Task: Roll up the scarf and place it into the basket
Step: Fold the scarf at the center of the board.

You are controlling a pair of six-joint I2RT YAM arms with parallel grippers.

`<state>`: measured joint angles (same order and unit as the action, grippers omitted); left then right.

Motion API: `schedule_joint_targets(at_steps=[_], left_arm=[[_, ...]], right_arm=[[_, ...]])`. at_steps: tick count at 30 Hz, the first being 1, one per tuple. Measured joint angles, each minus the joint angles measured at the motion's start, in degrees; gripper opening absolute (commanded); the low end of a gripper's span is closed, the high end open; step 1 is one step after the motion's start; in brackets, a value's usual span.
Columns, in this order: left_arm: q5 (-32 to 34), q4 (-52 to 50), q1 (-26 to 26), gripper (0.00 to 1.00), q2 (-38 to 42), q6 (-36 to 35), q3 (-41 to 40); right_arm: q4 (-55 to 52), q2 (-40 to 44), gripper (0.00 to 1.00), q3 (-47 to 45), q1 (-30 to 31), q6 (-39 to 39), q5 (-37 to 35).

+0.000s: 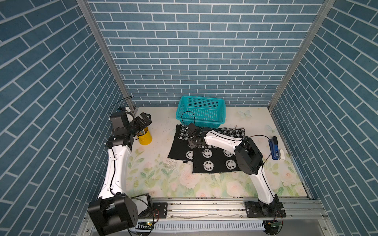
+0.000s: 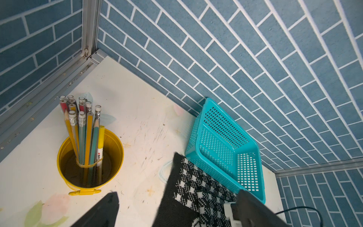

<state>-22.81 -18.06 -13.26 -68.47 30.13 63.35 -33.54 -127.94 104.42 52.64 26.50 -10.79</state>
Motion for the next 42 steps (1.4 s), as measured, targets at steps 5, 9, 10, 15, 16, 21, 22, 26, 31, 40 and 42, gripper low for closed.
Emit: schedule_joint_targets(at_steps=[5,9,10,15,16,21,22,26,31,40,42], left_arm=[[-0.15,0.44,-0.02,1.0,0.0,0.0,0.0],[-0.37,0.74,-0.02,1.0,-0.02,0.0,0.0],[-0.35,0.79,-0.02,1.0,-0.02,-0.02,0.0],[-0.37,0.87,-0.02,1.0,-0.55,-0.13,0.0],[-0.42,0.9,-0.02,1.0,-0.85,-0.13,0.0],[-0.44,0.96,-0.02,1.0,-2.08,-0.09,0.0],[-0.46,1.07,-0.02,1.0,-2.12,-0.09,0.0],[-0.94,1.73,0.0,1.0,-2.16,-0.09,0.0],[-1.4,2.54,1.33,1.0,-2.38,-0.17,0.0],[-0.39,4.72,14.38,1.0,-5.16,-0.94,-1.7],[0.04,5.88,17.9,1.0,-6.12,-0.5,-3.72]], right_arm=[[-4.09,-4.46,0.0,18.43,-0.26,-0.98,4.39],[-4.0,-16.06,0.0,42.77,-1.64,-1.38,10.14],[-3.34,-17.9,0.0,45.29,-2.19,-1.31,11.65],[0.63,-19.39,0.43,38.73,-5.75,0.37,18.45],[0.61,-20.33,0.56,38.56,-6.34,0.35,19.47],[0.94,-22.23,0.97,37.31,-7.98,0.28,23.63],[2.4,-20.85,0.98,34.53,-7.74,-0.39,23.87],[6.93,-10.08,1.0,18.08,-6.43,-1.51,23.76],[14.97,16.63,0.99,-10.71,-5.27,-1.9,22.05],[24.0,45.07,1.0,-44.52,-11.39,1.18,17.59],[24.17,47.28,0.99,-52.98,-14.23,2.78,16.98]])
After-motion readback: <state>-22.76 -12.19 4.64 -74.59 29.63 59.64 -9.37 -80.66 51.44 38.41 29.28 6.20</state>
